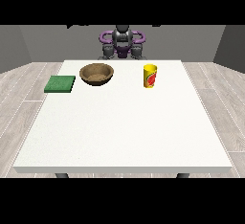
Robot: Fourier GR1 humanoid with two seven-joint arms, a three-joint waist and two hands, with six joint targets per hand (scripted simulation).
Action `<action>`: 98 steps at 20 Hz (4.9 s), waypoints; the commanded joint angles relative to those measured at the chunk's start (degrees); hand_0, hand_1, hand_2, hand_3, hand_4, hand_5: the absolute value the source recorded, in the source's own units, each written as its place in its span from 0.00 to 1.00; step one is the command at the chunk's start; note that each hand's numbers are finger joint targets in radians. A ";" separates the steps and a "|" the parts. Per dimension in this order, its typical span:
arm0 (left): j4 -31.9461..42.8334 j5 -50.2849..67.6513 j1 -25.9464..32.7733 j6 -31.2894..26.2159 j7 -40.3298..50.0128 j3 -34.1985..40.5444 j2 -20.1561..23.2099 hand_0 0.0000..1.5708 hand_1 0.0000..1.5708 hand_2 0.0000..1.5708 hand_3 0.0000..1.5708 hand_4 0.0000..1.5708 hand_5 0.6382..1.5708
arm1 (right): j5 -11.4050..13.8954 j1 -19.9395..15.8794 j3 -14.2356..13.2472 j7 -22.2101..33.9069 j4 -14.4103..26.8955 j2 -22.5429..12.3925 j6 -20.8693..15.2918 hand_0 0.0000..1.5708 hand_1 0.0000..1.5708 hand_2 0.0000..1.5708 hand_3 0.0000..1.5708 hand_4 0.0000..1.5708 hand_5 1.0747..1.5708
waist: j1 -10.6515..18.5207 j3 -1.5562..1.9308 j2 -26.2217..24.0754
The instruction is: Pick the cup and pour the ball into the bowl, then pick the bowl and place it on the pad
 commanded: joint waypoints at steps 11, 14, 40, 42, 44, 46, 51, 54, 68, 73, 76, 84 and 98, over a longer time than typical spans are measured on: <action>4.92 -2.01 -6.80 -1.18 -17.90 5.88 1.23 0.00 0.00 0.00 0.00 0.00 0.93 | -2.61 -7.37 -4.81 -10.40 1.04 -1.30 3.71 0.00 0.00 0.00 0.00 0.20 0.99 | -2.11 0.08 20.89; 8.37 -0.82 -10.46 -1.94 -20.45 10.43 3.22 0.00 0.00 0.00 0.00 0.00 0.92 | -1.49 -6.12 -2.94 -14.78 2.41 0.58 4.75 0.00 0.00 0.00 0.00 0.18 1.00 | -3.19 0.09 22.31; 56.58 -1.73 -23.87 -3.30 -57.61 20.30 3.88 0.00 0.00 0.00 0.00 0.00 0.89 | -7.05 -18.02 -12.10 -17.22 15.06 -10.10 11.97 0.00 0.00 0.00 0.00 0.06 1.00 | -6.45 0.08 28.14; 56.73 -6.29 -22.88 5.19 -62.41 20.01 2.67 0.76 0.76 1.00 0.90 0.48 0.99 | -9.45 -20.79 -13.62 -14.63 13.05 -11.14 11.35 0.00 0.00 0.00 0.00 0.00 1.00 | -8.40 0.07 30.57; 59.41 -9.37 -22.47 10.10 -61.93 20.87 5.59 0.82 0.82 1.00 1.00 0.68 0.99 | -11.15 -19.76 -12.84 -11.42 10.00 -11.80 12.96 0.00 0.00 0.00 0.02 0.00 1.00 | -12.21 0.05 29.85; 60.57 -9.48 -25.25 11.64 -58.88 21.20 6.27 0.83 0.83 1.00 1.00 0.71 0.98 | -10.75 -18.89 -13.88 -13.78 12.02 -12.70 14.00 0.00 0.00 0.00 0.07 0.00 1.00 | -11.36 0.09 28.96; 59.09 -19.65 -25.61 22.15 -53.55 14.61 5.63 0.82 0.82 1.00 1.00 0.74 0.98 | -11.61 -20.11 -15.12 -9.49 16.64 -15.38 14.39 0.00 0.00 0.00 0.11 0.03 1.00 | -9.80 0.20 22.89; 56.96 -28.04 -28.04 25.19 -43.38 6.94 3.97 0.82 0.82 1.00 1.00 0.76 0.97 | -11.02 -18.53 -13.47 -8.03 20.85 -13.32 14.21 0.00 0.00 0.00 0.15 0.10 1.00 | -7.27 0.42 14.52; 68.81 -63.94 -43.89 29.89 -2.51 -17.93 -1.20 0.79 0.79 1.00 1.00 0.69 1.00 | -11.61 -20.57 -13.27 -8.13 27.50 -12.86 15.71 0.00 0.00 0.00 0.00 0.27 1.00 | -9.17 0.18 9.80; 67.08 -68.93 -45.80 21.45 2.14 -21.96 -1.23 0.58 0.58 1.00 0.95 0.66 1.00 | -13.27 -20.01 -16.80 -8.52 30.93 -16.49 17.51 0.00 0.00 0.00 0.11 0.28 1.00 | -5.80 0.14 8.56; 63.73 -71.10 -47.91 16.66 6.99 -26.21 -1.23 0.00 0.00 1.00 0.89 0.59 0.99 | -12.66 -22.47 -17.11 -9.25 33.41 -16.98 16.67 0.00 0.00 0.00 0.12 0.28 1.00 | -3.99 0.15 9.70; 67.62 -82.56 -49.39 18.44 10.19 -24.26 1.26 0.32 0.32 1.00 0.94 0.34 0.95 | -12.11 -18.75 -16.02 -13.10 30.61 -13.44 16.23 0.00 0.00 0.00 0.26 0.27 1.00 | -4.75 0.11 13.29; 64.97 -91.01 -52.94 -1.23 4.32 -30.73 -1.18 0.00 0.00 0.95 1.00 0.62 1.00 | -13.61 -20.52 -16.45 -12.34 32.46 -14.25 16.94 0.00 0.00 0.00 0.19 0.30 1.00 | -5.05 0.17 12.64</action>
